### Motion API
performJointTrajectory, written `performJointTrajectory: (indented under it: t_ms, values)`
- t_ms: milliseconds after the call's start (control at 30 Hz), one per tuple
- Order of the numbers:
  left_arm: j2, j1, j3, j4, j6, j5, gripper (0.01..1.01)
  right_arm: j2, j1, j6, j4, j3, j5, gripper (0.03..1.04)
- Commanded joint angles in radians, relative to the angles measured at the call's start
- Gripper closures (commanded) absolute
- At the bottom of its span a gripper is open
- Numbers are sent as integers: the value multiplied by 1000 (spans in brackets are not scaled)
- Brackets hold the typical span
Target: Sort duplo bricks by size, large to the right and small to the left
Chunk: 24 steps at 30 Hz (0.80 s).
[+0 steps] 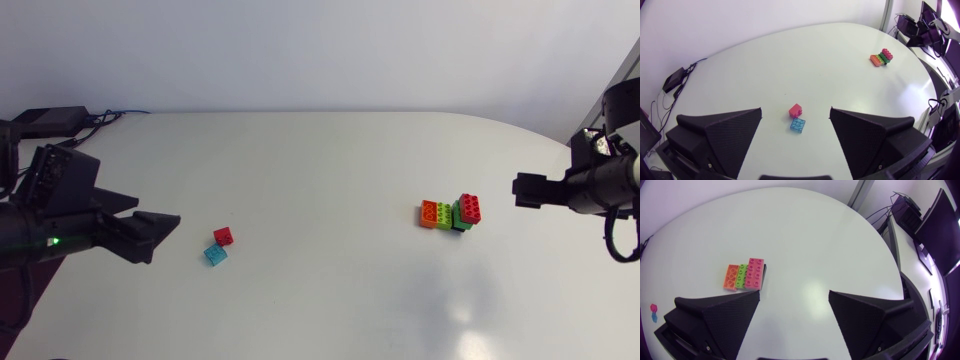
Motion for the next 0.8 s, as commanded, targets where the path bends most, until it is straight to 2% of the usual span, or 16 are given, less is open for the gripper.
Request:
performJointTrajectory:
  t_ms: [0, 167, 400, 633, 767]
  values:
    - [-57, -14, -48, 22, -48, -43, 85, -70, 34, -7, 1, -70, 9, 72]
    - [-149, -16, -88, 48, -62, -125, 85, -177, 78, 3, 15, -142, 32, 72]
    - [-275, -14, -156, 62, -57, -183, 85, -344, 173, 10, 20, -218, 133, 74]
    - [-404, 6, -219, 69, -34, -237, 85, -490, 184, -2, 33, -287, 180, 87]
    - [-477, 44, -252, 71, -2, -247, 84, -582, 183, -33, 49, -340, 211, 87]
